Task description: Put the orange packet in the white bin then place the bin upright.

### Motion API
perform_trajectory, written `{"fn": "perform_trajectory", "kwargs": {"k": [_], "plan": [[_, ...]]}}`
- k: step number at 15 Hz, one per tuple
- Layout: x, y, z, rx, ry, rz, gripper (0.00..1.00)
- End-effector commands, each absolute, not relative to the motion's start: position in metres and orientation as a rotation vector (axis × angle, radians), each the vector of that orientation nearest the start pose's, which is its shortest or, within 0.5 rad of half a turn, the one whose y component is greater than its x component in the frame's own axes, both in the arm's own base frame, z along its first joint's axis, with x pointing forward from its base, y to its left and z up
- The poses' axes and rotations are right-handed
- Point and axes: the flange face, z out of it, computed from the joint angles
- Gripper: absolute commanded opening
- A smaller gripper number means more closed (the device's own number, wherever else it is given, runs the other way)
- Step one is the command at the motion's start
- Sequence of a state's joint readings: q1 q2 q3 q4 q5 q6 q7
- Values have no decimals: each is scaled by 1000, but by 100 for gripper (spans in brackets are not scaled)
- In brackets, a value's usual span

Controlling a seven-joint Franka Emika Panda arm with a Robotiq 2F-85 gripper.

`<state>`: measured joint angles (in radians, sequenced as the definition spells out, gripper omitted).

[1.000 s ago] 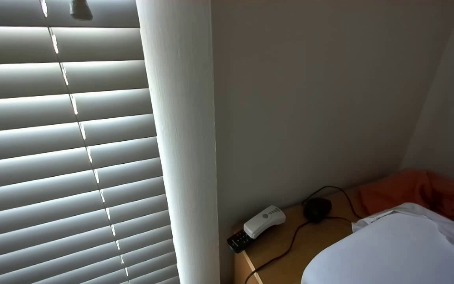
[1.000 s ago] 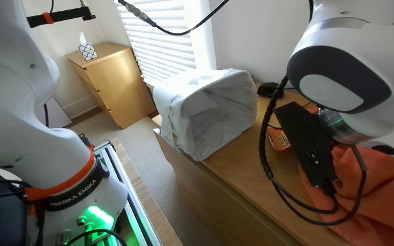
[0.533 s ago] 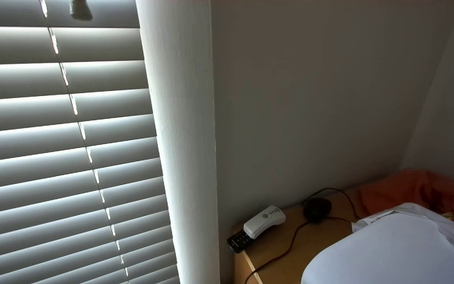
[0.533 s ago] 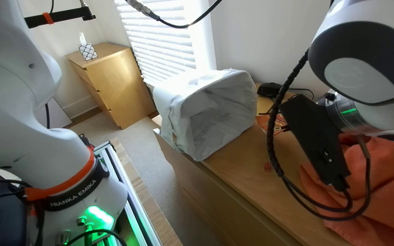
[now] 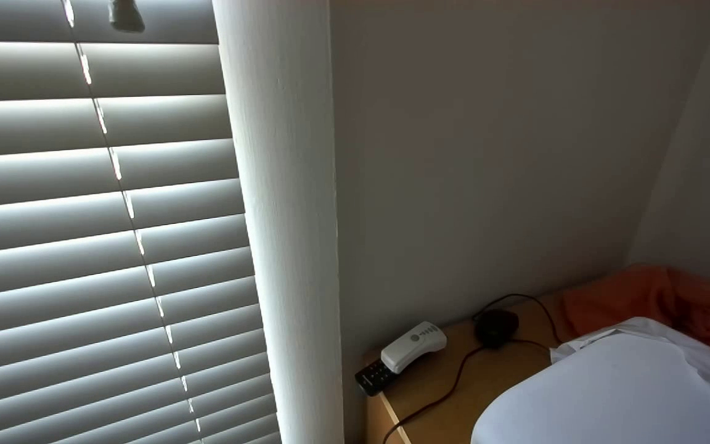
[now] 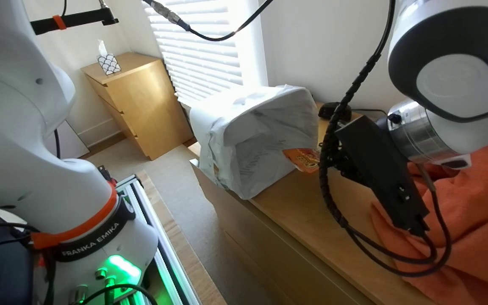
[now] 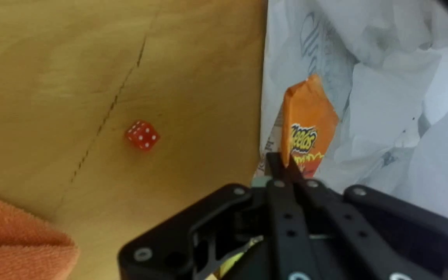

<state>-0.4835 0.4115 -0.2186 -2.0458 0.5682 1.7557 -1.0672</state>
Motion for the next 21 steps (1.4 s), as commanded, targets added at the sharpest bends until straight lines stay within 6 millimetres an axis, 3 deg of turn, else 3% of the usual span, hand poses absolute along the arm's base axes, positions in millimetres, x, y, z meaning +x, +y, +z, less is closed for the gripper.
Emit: {"fn": "perform_trajectory", "kwargs": {"k": [1,9,10,13,17,21], "plan": [[423,-285,214,-2354,-178,210,0],[439,-229,200,-2300,-332,178,0],[443,-240,203,-2306,-309,198,1],[446,-229,201,-2296,-335,211,1],[444,-229,200,-2295,-335,211,0],[454,-206,188,-2237,-401,214,0]]}}
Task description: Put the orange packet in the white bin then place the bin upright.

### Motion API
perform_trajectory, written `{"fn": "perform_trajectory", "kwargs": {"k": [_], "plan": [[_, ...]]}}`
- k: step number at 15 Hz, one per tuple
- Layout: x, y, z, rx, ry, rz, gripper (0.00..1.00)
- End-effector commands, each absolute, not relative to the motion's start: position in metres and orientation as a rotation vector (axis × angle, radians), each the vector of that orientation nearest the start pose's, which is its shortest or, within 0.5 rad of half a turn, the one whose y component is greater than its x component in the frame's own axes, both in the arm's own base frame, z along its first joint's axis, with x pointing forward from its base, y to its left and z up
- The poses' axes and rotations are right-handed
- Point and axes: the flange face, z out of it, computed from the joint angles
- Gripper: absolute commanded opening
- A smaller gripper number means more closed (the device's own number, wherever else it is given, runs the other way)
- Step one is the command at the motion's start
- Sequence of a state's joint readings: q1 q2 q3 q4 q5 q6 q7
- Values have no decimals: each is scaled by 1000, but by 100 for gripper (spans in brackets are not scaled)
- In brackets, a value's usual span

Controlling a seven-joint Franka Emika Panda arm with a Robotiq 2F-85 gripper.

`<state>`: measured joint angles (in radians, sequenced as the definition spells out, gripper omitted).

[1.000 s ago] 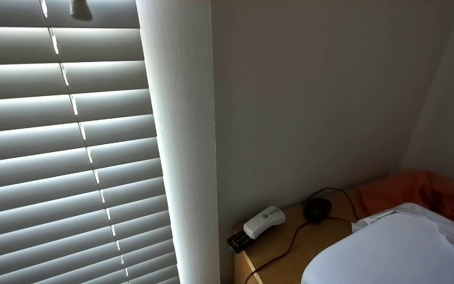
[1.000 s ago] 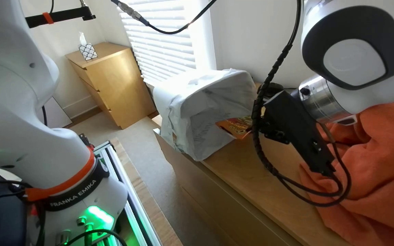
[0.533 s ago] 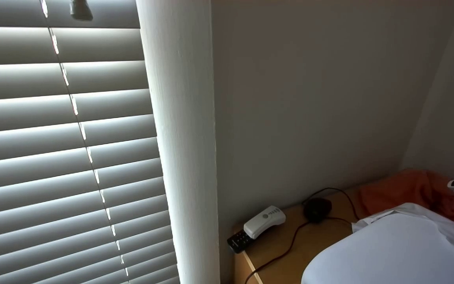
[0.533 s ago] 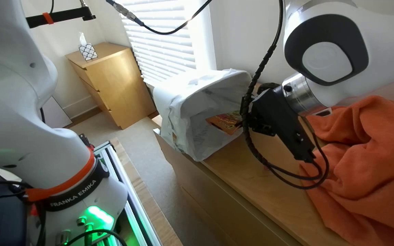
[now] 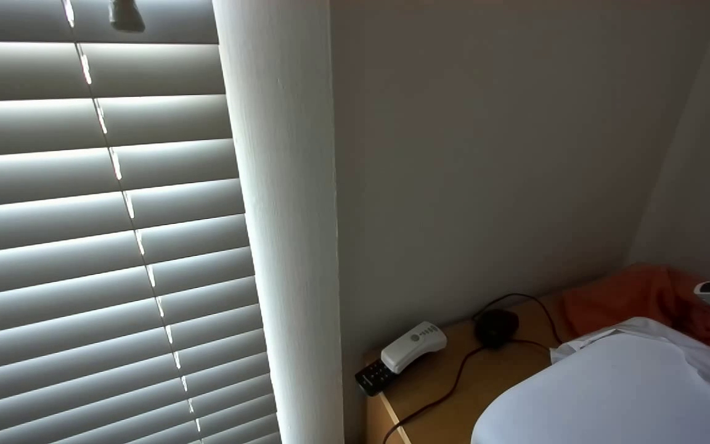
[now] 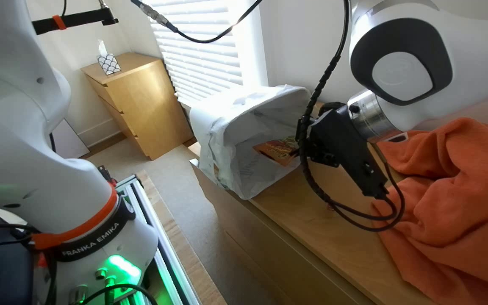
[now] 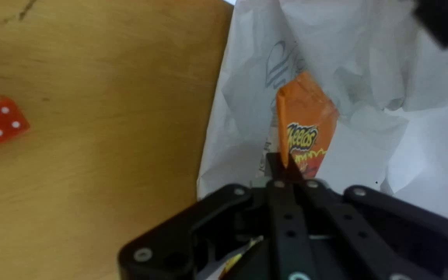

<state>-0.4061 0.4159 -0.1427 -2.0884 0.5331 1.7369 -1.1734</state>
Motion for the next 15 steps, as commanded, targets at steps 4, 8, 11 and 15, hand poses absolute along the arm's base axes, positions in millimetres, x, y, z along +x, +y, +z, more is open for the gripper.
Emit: {"fn": "perform_trajectory", "kwargs": {"k": [4,8,11,15], "plan": [[464,-180,174,-2170,-449,192,0],[473,-160,161,-2117,-480,166,0],[478,-147,155,-2087,-481,166,0],[482,-136,154,-2077,-503,195,29]]}}
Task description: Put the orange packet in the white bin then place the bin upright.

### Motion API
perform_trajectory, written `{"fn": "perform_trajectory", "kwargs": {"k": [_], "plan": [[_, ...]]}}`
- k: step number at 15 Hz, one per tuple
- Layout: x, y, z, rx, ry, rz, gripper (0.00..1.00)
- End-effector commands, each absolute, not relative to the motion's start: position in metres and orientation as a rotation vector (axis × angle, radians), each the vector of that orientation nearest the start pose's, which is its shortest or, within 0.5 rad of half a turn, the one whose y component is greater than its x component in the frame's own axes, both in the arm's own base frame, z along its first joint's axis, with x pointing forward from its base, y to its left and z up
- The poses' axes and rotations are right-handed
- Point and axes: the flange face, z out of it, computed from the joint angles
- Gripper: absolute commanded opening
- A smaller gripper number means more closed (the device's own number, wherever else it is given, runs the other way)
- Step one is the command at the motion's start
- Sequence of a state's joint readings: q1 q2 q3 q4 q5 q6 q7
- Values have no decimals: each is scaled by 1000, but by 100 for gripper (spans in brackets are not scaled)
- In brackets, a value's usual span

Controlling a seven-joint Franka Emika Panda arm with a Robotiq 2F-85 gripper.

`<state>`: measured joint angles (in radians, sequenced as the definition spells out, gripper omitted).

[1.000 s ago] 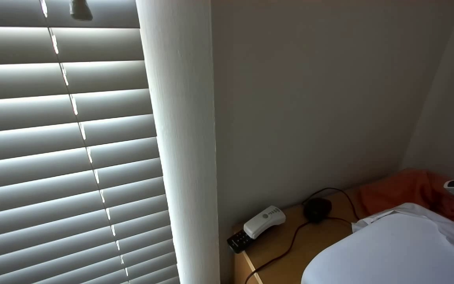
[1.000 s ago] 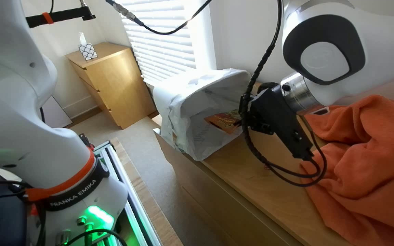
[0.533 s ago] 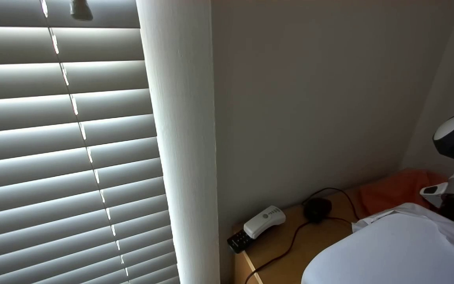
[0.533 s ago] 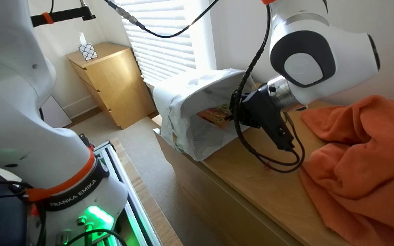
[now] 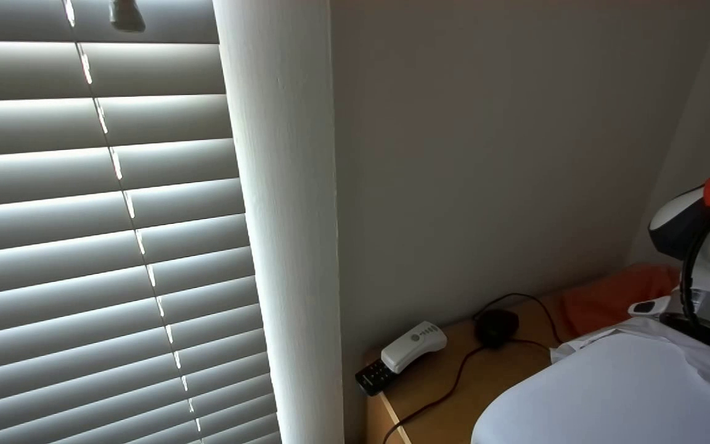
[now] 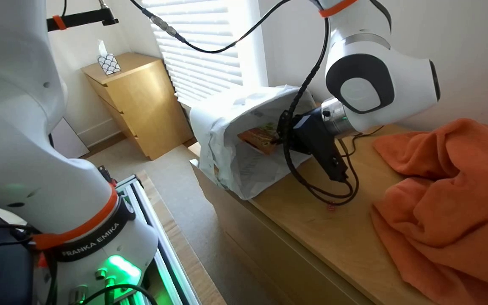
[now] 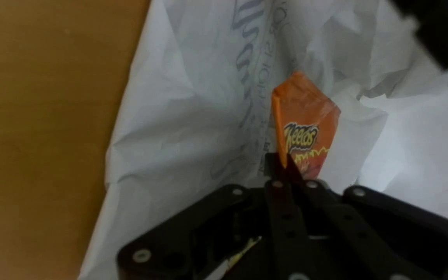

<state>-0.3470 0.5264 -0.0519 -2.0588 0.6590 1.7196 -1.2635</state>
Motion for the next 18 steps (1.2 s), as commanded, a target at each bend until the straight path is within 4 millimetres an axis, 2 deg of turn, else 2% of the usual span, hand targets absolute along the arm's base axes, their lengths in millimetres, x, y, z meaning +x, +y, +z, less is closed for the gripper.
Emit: {"fn": "perform_trajectory", "kwargs": {"k": [1,5,9,11,18], "plan": [[482,-135,156,-2079,-506,205,30],[483,-136,164,-2077,-521,241,58],[477,-147,167,-2098,-527,320,89],[472,-155,170,-2110,-529,377,100],[455,-190,202,-2215,-537,501,100]]}}
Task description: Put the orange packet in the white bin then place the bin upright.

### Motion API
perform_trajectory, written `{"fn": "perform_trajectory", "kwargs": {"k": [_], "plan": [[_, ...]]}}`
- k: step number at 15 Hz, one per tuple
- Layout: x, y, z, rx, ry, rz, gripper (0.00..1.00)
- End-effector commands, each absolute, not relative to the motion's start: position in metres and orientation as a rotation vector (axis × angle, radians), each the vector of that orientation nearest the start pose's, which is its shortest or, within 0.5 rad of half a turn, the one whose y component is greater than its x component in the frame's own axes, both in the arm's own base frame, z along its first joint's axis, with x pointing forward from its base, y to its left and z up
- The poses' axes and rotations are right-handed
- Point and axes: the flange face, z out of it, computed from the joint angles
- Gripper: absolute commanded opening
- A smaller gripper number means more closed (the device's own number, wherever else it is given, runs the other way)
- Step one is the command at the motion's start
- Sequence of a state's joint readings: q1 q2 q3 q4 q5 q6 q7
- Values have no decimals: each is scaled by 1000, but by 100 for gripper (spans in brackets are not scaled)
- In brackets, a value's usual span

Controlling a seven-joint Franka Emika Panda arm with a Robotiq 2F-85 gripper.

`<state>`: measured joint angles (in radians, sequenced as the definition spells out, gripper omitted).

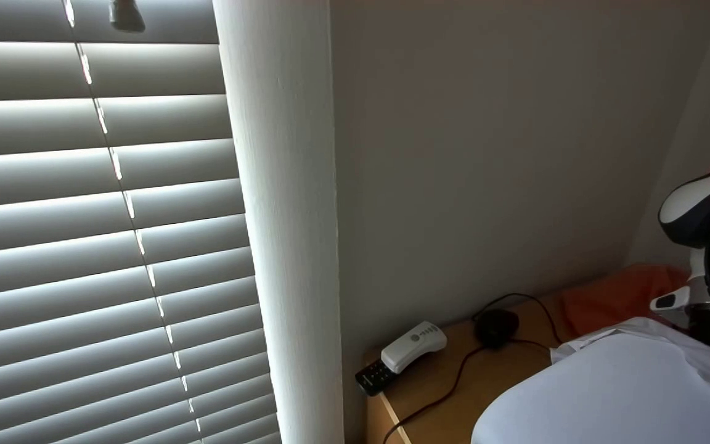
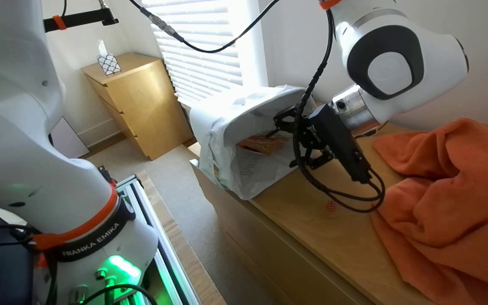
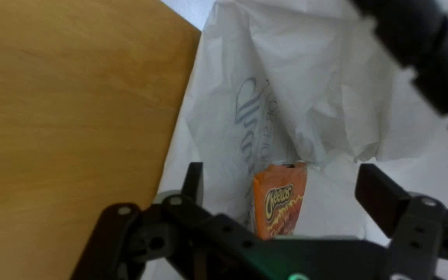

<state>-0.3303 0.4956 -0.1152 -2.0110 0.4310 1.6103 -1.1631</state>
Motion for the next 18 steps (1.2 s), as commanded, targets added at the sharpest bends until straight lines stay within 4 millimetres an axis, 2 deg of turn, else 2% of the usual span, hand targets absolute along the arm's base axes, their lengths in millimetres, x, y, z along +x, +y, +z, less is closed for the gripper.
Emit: {"fn": "perform_trajectory", "kwargs": {"k": [1,6,11,15,18], "plan": [[452,-197,209,-2231,-542,504,100],[444,-214,251,-2268,-515,406,100],[452,-203,288,-2262,-507,275,100],[458,-192,303,-2223,-411,227,100],[467,-180,302,-2212,-244,266,100]]}}
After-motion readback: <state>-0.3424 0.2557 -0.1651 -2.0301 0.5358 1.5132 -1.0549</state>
